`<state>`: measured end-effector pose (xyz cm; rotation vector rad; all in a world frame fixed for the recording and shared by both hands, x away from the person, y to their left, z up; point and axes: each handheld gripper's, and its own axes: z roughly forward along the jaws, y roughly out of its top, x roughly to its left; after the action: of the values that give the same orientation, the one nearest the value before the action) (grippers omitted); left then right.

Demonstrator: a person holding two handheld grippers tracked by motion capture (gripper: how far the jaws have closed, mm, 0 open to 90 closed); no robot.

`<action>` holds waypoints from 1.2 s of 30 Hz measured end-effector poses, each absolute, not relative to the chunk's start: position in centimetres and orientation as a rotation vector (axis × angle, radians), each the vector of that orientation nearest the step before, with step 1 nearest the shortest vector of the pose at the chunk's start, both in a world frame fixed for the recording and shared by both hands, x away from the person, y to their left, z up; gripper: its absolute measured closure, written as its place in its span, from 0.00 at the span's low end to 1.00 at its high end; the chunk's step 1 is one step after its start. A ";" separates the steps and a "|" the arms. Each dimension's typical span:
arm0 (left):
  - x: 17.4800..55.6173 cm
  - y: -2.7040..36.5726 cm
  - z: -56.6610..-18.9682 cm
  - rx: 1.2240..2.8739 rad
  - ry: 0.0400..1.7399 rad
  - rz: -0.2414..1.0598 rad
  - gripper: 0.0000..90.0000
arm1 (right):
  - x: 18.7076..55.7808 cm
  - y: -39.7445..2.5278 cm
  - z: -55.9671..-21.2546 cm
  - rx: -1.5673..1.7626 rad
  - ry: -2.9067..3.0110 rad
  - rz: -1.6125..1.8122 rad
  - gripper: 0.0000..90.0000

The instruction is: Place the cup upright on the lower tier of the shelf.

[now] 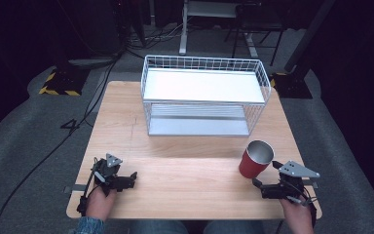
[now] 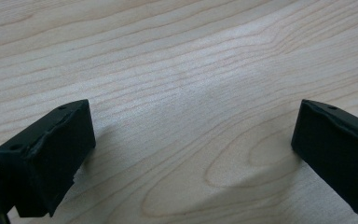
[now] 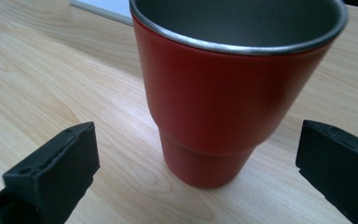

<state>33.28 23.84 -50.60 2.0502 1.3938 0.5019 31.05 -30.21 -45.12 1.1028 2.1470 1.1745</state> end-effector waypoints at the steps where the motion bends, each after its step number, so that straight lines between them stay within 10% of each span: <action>1: 33.3 23.8 -50.6 2.050 1.394 0.502 0.00 | 31.1 -30.2 -45.1 1.103 2.147 1.175 0.00; 36: 33.3 23.8 -50.6 2.050 1.394 0.502 0.00 | 35.0 -28.6 -48.9 1.163 2.074 1.221 0.15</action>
<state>33.28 23.84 -50.60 2.0498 1.3940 0.5017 35.02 -28.65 -48.86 1.1634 2.0738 1.2211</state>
